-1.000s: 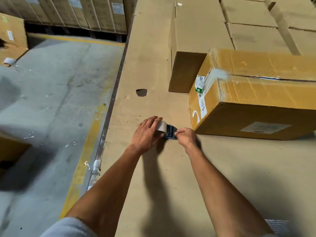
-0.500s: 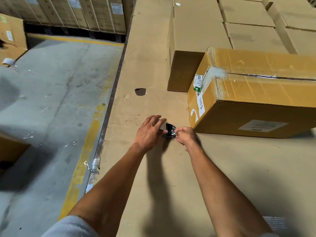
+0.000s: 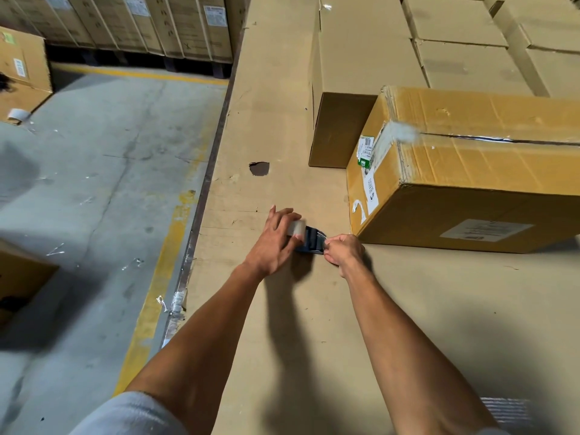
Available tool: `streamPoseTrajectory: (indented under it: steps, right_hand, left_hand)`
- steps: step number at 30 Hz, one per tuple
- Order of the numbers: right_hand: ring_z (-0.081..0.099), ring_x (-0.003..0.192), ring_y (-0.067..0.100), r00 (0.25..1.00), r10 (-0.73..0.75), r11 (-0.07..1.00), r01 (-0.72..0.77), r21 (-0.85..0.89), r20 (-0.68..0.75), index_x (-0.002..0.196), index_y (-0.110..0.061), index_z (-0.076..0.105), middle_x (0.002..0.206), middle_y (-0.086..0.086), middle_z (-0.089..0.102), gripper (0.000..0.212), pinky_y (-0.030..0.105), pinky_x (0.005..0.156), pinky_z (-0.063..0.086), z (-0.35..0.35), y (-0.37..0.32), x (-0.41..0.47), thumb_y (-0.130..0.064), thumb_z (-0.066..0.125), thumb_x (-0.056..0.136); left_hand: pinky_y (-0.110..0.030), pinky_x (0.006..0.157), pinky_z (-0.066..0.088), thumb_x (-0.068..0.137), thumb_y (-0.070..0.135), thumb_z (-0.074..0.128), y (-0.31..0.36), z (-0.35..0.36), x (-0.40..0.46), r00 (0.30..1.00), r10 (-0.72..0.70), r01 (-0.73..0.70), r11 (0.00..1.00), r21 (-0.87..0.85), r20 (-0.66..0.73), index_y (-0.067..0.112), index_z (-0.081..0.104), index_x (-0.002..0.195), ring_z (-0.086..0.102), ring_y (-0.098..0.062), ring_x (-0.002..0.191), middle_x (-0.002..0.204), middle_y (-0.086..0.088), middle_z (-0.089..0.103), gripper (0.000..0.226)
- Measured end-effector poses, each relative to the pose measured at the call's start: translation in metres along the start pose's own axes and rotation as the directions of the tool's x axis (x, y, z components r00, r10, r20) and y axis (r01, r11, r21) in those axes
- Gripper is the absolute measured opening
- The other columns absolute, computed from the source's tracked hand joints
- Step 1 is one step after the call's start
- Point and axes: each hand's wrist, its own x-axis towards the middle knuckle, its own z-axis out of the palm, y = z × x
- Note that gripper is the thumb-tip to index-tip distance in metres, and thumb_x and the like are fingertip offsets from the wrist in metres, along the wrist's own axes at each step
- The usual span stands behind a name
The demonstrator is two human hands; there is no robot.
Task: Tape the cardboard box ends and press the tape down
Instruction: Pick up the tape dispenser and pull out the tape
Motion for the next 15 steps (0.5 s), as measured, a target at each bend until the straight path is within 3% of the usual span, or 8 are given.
streamPoseTrajectory:
  steps: [2, 5, 11, 15]
  right_hand:
    - [0.075, 0.076, 0.032, 0.999, 0.037, 0.992, -0.040, 0.116, 0.028, 0.066, -0.011, 0.070, 0.079, 0.014, 0.075, 0.018, 0.045, 0.084, 0.065, -0.008, -0.021, -0.039, -0.006, 0.069, 0.083]
    - [0.071, 0.080, 0.026, 0.993, 0.073, 0.965, -0.094, 0.245, 0.094, 0.080, -0.007, 0.064, 0.085, 0.014, 0.070, 0.023, 0.039, 0.086, 0.061, -0.011, -0.022, -0.045, 0.003, 0.060, 0.100]
    - [0.070, 0.086, 0.031, 0.958, 0.084, 0.941, -0.166, 0.294, 0.274, 0.093, 0.000, 0.061, 0.096, 0.019, 0.070, 0.014, 0.043, 0.097, 0.055, -0.030, -0.015, -0.046, 0.011, 0.058, 0.102]
    - [0.068, 0.107, 0.042, 0.939, 0.077, 0.924, -0.194, 0.331, 0.337, 0.110, 0.008, 0.061, 0.103, 0.026, 0.069, 0.010, 0.047, 0.102, 0.053, -0.043, -0.018, -0.048, 0.012, 0.055, 0.103]
  left_hand:
    - [-0.057, 0.138, 0.005, 0.114, 0.042, 0.044, -0.004, -0.004, 0.000, 0.998, -0.037, 0.038, 0.999, -0.037, 0.048, 0.013, 0.047, 0.150, 0.025, -0.030, 0.163, 0.160, -0.014, 0.044, 0.047]
    - [-0.063, 0.135, 0.014, 0.111, 0.035, 0.041, -0.003, -0.012, -0.001, 0.994, -0.090, 0.095, 0.993, -0.075, 0.065, 0.010, 0.045, 0.147, 0.036, -0.031, 0.155, 0.154, -0.014, 0.047, 0.044]
    - [-0.058, 0.134, 0.022, 0.108, 0.040, 0.033, 0.012, 0.002, 0.007, 0.993, -0.091, 0.083, 0.991, 0.104, 0.080, 0.009, 0.044, 0.149, 0.033, -0.043, 0.156, 0.157, -0.021, 0.044, 0.052]
    - [-0.058, 0.133, 0.023, 0.111, 0.052, 0.023, 0.002, 0.012, 0.008, 0.988, -0.113, 0.097, 0.985, 0.141, 0.109, 0.016, 0.037, 0.156, 0.020, -0.042, 0.165, 0.169, -0.020, 0.033, 0.059]
